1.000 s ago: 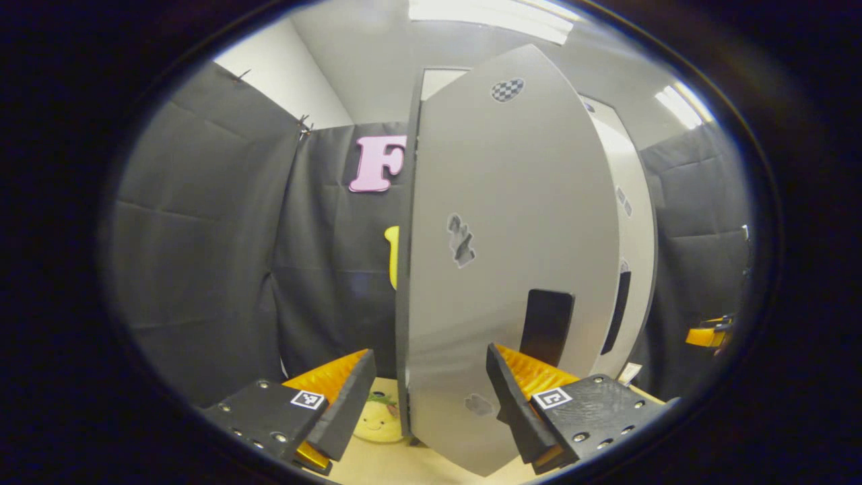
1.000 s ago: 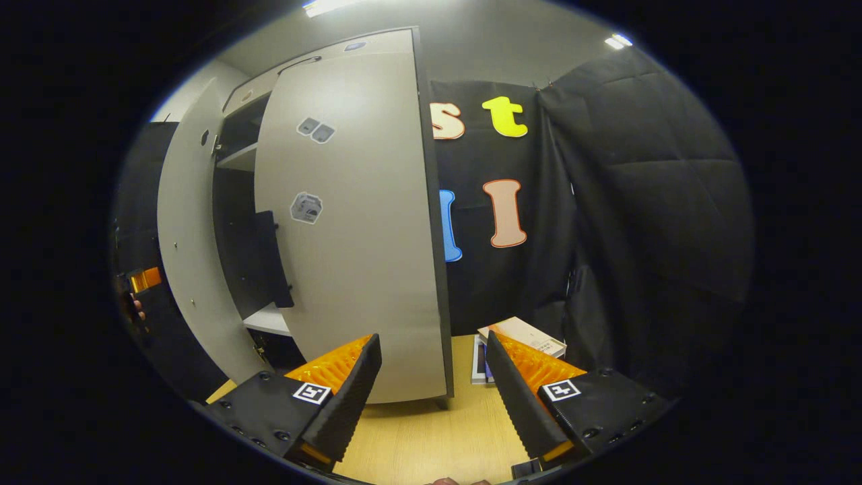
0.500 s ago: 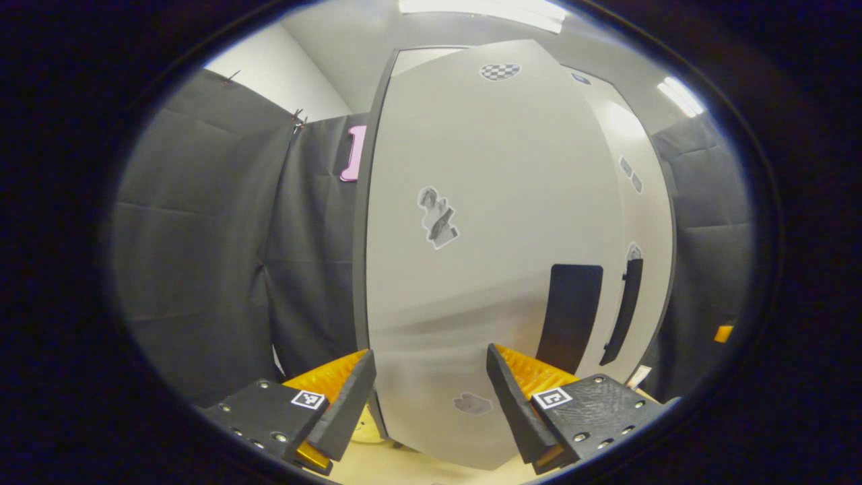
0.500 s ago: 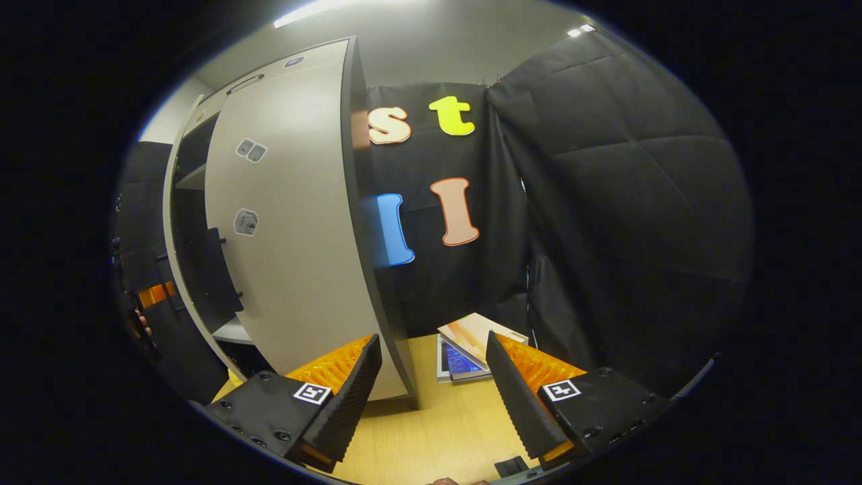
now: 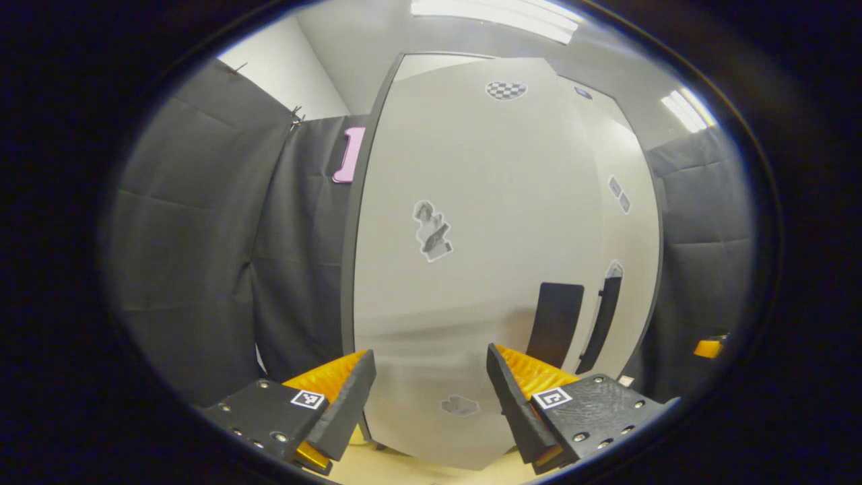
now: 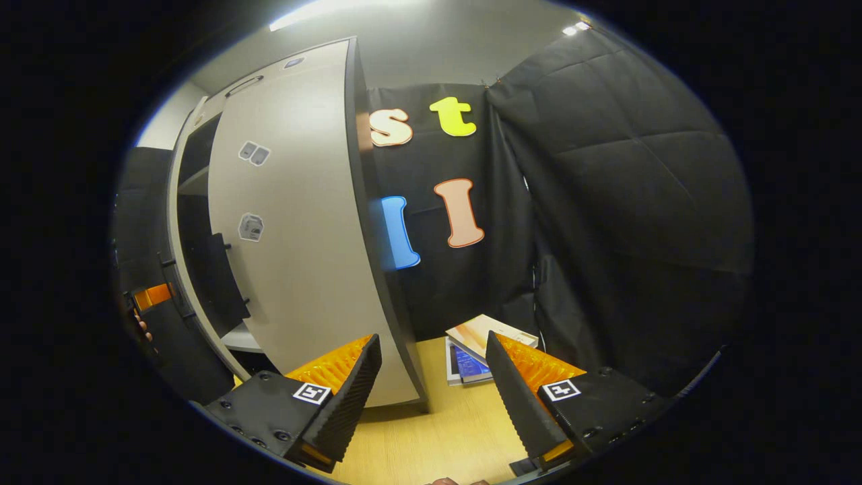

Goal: Grab one shoe with the right hand and put it into the shoe cabinet, grab the other shoe with the left hand and put it into the shoe cabinet; then close the right door with the right hand and the left door with the left hand.

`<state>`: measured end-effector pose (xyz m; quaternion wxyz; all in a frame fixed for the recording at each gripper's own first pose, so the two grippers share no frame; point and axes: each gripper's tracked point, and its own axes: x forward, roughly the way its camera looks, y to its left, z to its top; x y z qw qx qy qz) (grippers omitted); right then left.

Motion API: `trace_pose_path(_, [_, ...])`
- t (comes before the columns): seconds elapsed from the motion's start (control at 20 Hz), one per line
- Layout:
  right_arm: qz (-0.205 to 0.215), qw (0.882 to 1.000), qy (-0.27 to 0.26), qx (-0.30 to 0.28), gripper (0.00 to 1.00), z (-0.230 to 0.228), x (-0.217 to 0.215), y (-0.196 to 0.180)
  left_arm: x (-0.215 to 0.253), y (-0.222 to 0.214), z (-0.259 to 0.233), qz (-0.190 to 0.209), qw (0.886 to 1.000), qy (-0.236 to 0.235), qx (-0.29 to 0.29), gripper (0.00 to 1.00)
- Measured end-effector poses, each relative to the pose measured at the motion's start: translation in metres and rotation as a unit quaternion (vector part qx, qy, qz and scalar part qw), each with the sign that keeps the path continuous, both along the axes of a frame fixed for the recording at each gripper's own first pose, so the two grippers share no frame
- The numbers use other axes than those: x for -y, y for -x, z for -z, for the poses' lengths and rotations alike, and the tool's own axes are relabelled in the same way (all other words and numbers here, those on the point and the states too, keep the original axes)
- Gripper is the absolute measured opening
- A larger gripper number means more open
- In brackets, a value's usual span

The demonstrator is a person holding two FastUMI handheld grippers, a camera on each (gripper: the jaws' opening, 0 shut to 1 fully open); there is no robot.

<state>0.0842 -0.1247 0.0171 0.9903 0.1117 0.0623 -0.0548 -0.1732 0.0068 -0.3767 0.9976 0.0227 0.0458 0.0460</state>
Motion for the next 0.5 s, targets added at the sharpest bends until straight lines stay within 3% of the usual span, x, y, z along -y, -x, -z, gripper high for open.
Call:
trace_pose_path(0.3, [-0.051,0.999,0.012,0.017,0.98,-0.028,-0.041,-0.013,-0.006,0.028,-0.007,0.001,1.000,0.013,0.006,0.95])
trace_pose_path(0.5, [-0.078,0.997,0.014,0.024,0.98,-0.043,-0.067,-0.017,-0.004,0.052,-0.015,0.029,0.999,0.005,0.024,0.95])
